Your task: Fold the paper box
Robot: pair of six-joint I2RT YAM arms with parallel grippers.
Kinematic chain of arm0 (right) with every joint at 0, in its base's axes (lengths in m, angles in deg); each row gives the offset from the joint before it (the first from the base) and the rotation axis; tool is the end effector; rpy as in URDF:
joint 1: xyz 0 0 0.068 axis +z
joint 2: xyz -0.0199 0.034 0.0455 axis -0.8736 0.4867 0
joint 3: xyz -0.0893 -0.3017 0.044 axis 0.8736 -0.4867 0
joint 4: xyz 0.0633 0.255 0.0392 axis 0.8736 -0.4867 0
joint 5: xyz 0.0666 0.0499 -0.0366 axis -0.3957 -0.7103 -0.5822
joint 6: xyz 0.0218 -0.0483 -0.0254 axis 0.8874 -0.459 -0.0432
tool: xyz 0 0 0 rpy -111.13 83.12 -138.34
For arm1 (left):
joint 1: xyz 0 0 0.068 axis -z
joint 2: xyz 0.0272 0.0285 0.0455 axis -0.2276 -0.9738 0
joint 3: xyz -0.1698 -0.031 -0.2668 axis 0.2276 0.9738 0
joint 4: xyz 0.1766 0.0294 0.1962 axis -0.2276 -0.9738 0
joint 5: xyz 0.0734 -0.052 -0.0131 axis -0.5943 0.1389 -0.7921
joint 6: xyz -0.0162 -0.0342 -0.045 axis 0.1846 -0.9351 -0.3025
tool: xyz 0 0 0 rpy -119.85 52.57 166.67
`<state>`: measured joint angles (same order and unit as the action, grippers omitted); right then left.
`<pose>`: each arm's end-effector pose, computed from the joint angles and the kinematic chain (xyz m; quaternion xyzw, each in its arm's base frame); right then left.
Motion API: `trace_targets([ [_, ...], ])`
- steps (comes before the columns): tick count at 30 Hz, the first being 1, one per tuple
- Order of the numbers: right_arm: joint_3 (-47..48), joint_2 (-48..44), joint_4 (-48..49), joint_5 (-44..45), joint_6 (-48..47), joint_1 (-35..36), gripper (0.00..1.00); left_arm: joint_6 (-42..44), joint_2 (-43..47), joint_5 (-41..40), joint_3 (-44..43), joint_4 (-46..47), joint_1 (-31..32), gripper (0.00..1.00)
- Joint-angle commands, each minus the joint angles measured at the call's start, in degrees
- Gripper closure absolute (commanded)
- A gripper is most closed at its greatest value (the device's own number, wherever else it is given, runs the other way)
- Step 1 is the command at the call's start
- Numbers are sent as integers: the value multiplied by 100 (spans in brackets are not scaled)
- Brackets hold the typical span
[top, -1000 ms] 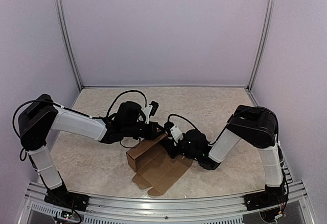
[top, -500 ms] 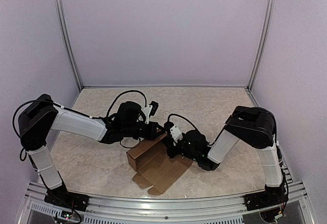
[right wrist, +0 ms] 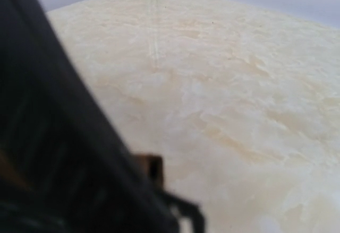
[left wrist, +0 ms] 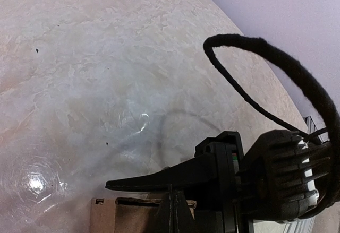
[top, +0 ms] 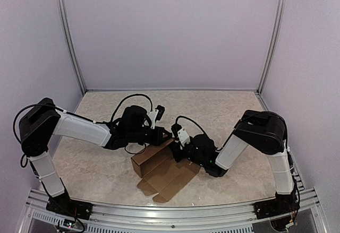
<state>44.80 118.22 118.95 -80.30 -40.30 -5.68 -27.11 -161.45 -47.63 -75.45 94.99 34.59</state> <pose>0.2488 0.3493 0.1135 -0.2713 0.7092 0.3008 0.5770 0.2579 -0.2978 0.2102 0.2100 0.8304 -0.3829 0.3459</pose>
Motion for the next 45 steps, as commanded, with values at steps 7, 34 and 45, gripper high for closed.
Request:
trace_targets([
  [7, 205, 231, 145, 170, 50, -31, 100, -71, -114, 53, 142, -319, 50, 100],
  [34, -299, -606, -602, -246, -63, 1, 51, -12, 357, -320, 317, -546, -190, 100],
  [45, -1146, -2294, -2184, -505, -252, -32, 32, 83, 922, -504, 426, -687, -310, 94],
])
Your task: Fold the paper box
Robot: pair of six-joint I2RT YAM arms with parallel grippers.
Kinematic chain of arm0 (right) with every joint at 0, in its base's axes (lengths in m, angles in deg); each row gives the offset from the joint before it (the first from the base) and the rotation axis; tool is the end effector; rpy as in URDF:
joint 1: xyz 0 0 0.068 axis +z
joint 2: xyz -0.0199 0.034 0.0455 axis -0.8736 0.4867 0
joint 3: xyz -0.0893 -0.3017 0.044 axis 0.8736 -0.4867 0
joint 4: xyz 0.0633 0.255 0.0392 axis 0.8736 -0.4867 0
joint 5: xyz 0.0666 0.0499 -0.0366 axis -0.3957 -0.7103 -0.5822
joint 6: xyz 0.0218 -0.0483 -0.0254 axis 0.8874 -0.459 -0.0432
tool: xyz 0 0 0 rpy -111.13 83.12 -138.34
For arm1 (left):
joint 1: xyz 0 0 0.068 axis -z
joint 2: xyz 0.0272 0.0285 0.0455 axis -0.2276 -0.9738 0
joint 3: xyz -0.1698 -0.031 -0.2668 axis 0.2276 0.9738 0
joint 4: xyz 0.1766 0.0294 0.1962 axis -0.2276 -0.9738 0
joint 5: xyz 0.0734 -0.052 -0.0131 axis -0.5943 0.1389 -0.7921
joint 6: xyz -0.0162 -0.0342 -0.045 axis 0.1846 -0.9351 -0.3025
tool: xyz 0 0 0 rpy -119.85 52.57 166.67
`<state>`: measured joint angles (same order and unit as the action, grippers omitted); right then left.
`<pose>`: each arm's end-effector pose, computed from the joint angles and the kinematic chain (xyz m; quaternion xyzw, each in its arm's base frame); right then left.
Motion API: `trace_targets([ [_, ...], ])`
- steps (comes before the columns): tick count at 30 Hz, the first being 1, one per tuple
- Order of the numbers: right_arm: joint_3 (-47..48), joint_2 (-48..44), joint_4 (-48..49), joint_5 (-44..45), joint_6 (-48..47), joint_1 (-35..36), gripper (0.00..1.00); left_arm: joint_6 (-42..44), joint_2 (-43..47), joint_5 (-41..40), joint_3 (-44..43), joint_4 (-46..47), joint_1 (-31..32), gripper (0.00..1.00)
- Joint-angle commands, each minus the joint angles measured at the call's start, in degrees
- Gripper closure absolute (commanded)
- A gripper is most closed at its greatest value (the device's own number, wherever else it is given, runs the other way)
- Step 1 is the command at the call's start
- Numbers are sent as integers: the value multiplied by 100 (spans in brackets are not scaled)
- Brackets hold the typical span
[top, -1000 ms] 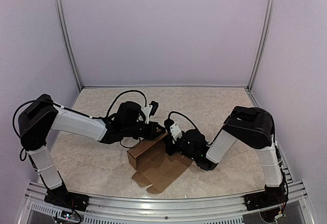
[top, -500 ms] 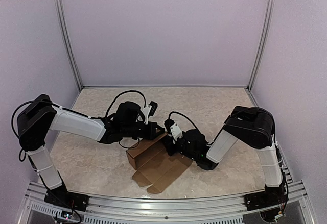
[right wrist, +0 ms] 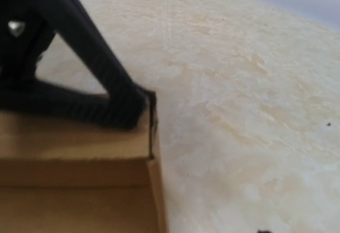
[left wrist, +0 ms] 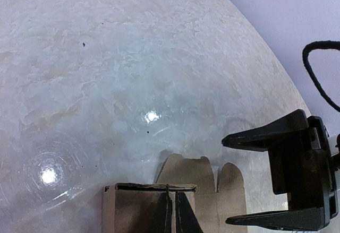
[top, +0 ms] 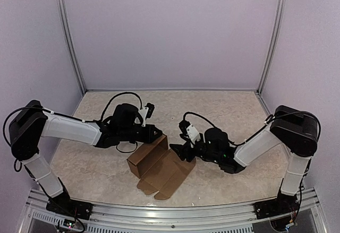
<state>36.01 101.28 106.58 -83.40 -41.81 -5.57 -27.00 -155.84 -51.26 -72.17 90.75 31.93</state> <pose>0.2175 0.3096 0.1657 -0.3082 0.7197 0.2966 0.5468 0.2554 -0.2656 0.2201 0.1762 0.8484 -0.3455 0.3602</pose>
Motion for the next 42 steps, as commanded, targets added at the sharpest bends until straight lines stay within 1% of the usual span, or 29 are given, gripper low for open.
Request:
trace_targets([
  [1, -302, -777, -1183, -263, -115, -49, 31, 75, 413, -157, 114, -270, -43, 92],
  [3, -324, -1127, -1743, -340, -69, -57, 28, 77, 560, -203, 137, -314, -52, 88],
  [6, -346, -1687, -2495, -562, 216, -104, 25, 137, 855, -288, 163, -458, -53, 77],
  [8, -307, -1909, -3017, -562, 497, -129, 23, 207, 1047, -414, 135, -670, -60, 69],
  [9, -248, -2055, -3358, -580, 639, -154, 22, 249, 1131, -487, 123, -787, -57, 67],
  [10, -162, -2128, -3766, -568, 780, -186, 19, 286, 1238, -566, 134, -888, -53, 65],
  [11, -3, -2183, -4186, -470, 951, -209, 15, 309, 1308, -648, 158, -977, -54, 62],
  [12, 99, -2211, -4583, -408, 1141, -227, 13, 321, 1401, -740, 193, -1043, -59, 57],
  [14, 125, -2274, -5026, -315, 1388, -267, 12, 332, 1600, -878, 283, -1170, -67, 48],
  [16, 43, -2369, -5216, -337, 1674, -287, 12, 349, 1748, -1110, 327, -1334, -76, 44],
  [20, -118, -2584, -5508, -338, 2255, -345, 12, 346, 1975, -1196, 446, -1462, -87, 37],
  [21, -141, -2618, -5587, -338, 2393, -376, 12, 334, 2029, -1189, 469, -1495, -87, 32],
  [22, -159, -2637, -5651, -431, 2557, -424, 12, 324, 2052, -1181, 474, -1534, -95, 29],
  [26, -219, -2585, -5640, -1274, 2988, -734, 12, 332, 2128, -1219, 509, -1660, -94, 26],
  [28, -231, -2502, -5605, -1545, 3108, -852, 12, 332, 2215, -1223, 544, -1743, -96, 22],
  [33, -198, -2191, -5396, -2025, 3262, -1095, 14, 369, 2499, -1219, 613, -1904, -117, 18],
  [42, -227, -1517, -4600, -2751, 3571, -1224, 19, 411, 2845, -1158, 713, -2082, -190, 17],
])
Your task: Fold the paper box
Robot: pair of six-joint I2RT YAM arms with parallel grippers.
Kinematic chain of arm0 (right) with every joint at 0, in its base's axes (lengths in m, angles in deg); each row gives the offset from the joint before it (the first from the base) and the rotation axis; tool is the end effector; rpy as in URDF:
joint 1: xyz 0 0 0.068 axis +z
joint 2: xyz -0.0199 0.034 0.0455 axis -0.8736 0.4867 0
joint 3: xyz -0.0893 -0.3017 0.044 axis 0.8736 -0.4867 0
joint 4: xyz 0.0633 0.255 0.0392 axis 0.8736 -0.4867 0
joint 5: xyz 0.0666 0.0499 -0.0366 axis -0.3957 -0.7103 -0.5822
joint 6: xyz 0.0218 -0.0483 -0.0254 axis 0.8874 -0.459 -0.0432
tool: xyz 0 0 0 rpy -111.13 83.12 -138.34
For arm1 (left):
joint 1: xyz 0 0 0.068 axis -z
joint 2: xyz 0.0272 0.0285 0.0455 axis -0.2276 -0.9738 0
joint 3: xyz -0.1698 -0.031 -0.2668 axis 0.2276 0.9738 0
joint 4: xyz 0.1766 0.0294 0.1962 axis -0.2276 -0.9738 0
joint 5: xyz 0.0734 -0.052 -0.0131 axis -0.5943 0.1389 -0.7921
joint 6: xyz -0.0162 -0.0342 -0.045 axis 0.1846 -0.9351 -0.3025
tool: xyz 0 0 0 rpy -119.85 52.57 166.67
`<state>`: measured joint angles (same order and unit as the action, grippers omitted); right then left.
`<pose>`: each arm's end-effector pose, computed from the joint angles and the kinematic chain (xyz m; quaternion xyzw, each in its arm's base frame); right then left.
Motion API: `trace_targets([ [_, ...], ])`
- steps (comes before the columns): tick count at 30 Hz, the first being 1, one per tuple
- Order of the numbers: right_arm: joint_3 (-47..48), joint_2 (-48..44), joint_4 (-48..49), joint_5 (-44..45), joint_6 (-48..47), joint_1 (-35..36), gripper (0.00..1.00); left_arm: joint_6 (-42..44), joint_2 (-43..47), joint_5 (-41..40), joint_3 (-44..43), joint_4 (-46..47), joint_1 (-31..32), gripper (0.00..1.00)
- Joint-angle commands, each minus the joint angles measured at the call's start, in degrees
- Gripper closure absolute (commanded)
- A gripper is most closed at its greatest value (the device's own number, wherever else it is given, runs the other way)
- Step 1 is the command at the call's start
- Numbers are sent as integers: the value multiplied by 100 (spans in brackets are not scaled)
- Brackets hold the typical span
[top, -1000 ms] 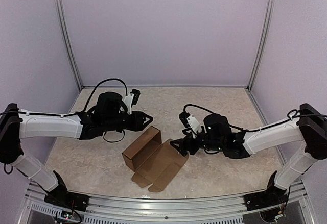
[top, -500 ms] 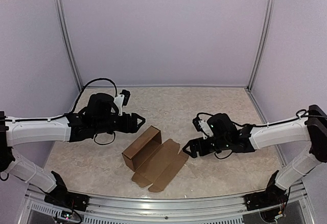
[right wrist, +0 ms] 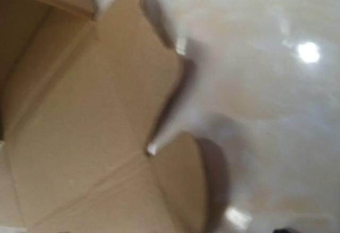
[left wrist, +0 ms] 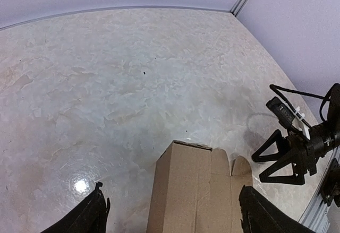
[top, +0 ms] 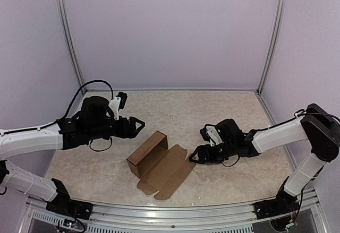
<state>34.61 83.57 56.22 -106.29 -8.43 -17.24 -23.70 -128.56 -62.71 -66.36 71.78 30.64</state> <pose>0.2096 0.2194 0.1743 -0.0944 0.9148 0.3560 0.1658 0.1915 -0.1811 0.2941 0.1404 0.8456 -0.2700 0.4385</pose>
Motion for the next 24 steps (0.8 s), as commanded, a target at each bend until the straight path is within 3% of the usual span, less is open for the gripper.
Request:
trace_targets([
  [1, -103, 312, 532, -529, 293, -57, 20, 75, 139, -13, 142, -197, -68, 17],
  [24, -894, 1070, 3394, -1419, 1950, 119, 31, 2, 252, 75, 235, -149, -125, 17],
])
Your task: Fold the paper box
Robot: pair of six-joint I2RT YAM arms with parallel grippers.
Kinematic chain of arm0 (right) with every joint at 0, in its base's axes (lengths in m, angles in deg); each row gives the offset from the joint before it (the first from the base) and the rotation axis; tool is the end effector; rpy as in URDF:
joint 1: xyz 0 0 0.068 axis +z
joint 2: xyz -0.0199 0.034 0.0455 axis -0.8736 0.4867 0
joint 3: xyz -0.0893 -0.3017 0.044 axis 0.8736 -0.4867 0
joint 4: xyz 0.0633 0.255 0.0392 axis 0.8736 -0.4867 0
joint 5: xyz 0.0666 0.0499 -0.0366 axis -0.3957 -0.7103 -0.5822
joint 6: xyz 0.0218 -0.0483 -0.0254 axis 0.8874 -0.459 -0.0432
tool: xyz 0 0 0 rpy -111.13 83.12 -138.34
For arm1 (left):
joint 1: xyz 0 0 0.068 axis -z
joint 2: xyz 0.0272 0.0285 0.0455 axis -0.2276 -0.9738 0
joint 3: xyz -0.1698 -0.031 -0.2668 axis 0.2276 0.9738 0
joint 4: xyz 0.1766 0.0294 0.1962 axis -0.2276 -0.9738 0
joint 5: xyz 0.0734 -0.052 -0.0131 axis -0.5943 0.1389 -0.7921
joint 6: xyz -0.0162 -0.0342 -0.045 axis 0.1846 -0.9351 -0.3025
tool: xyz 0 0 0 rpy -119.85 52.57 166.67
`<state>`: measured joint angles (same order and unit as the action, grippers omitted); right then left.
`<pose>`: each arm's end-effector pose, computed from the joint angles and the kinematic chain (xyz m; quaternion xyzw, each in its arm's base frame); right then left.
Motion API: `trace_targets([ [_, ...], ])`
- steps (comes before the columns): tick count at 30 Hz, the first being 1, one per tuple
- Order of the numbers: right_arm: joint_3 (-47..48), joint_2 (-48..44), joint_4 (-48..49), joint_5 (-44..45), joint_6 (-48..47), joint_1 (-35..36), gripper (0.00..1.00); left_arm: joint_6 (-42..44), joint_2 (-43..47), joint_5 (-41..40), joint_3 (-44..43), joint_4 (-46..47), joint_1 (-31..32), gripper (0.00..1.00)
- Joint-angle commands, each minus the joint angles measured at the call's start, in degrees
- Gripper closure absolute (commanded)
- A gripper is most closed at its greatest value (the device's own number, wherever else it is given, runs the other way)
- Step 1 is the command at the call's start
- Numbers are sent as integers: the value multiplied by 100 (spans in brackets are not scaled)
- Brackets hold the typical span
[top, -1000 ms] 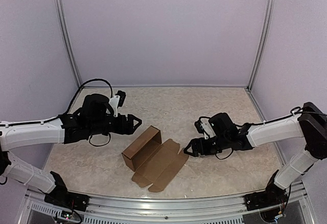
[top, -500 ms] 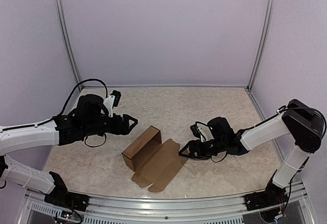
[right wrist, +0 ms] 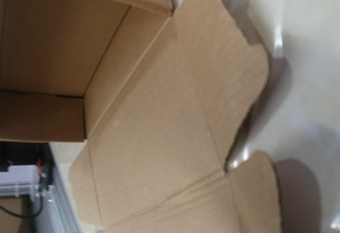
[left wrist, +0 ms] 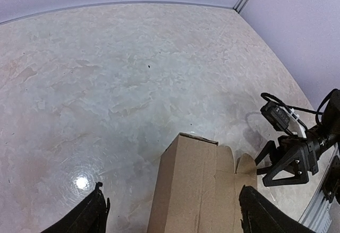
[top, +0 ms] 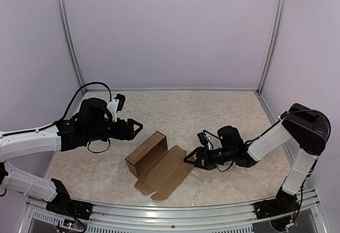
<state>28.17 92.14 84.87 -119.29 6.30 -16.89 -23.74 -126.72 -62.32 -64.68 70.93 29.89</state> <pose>0.2099 0.2343 0.1473 -0.0557 0.8544 0.5042 0.1122 0.1865 -0.1721 0.2898 0.1369 0.8494 -0.2669 0.4343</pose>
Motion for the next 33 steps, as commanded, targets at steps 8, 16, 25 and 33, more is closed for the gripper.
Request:
trace_targets([
  [8, -522, 792, 2206, -115, 1485, 202, 44, -11, 77, 66, 91, -39, -51, 17],
  [16, -521, 1375, 3129, -114, 2007, 264, 71, -49, 95, 63, 141, -29, -51, 17],
  [25, -441, 1259, 3021, -154, 1939, 261, 100, -48, 78, 35, 134, -31, -52, 17],
  [33, -79, 467, 1382, -215, 962, 250, 100, 88, 206, -47, 0, -270, -60, 17],
])
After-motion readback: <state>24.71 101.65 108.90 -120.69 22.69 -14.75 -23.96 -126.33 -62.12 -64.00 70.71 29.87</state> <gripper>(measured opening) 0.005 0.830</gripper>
